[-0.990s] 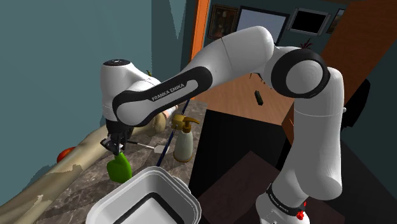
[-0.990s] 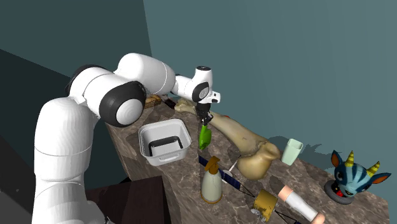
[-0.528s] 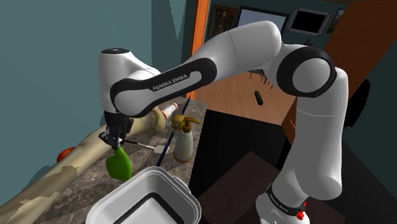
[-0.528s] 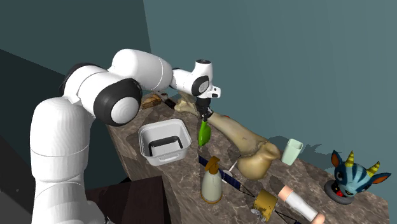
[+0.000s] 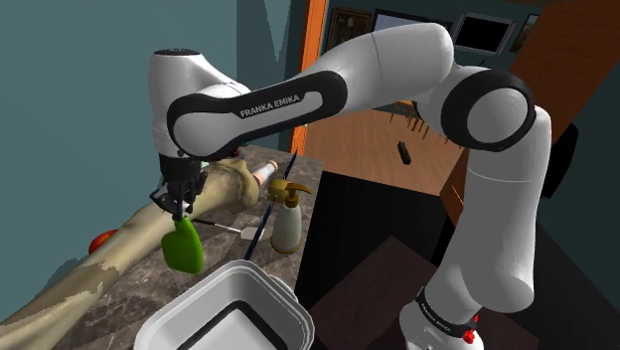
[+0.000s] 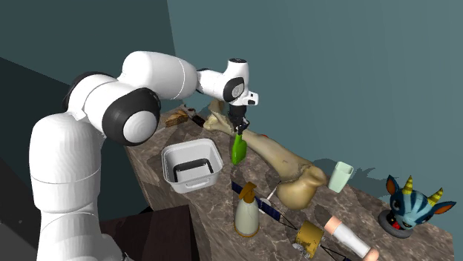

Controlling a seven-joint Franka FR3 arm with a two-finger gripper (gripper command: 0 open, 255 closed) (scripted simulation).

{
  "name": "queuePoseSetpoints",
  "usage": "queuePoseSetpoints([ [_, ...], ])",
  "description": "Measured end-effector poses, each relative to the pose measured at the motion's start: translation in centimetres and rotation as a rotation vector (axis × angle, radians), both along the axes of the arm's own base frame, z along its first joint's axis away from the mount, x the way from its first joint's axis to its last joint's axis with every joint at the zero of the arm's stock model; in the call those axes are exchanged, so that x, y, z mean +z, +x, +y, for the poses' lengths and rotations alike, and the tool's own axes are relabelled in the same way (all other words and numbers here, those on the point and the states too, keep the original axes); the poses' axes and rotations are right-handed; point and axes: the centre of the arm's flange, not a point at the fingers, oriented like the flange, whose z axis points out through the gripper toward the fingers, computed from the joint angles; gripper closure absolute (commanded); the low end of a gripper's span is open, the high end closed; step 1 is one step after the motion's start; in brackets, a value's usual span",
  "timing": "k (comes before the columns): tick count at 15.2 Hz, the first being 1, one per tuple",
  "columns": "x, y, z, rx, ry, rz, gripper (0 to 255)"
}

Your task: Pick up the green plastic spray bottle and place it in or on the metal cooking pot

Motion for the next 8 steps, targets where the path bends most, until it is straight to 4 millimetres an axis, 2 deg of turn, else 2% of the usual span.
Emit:
queuePoseSetpoints([
  [8, 4.2, -0.1, 0.0, 0.0, 0.0, 0.0, 255],
])
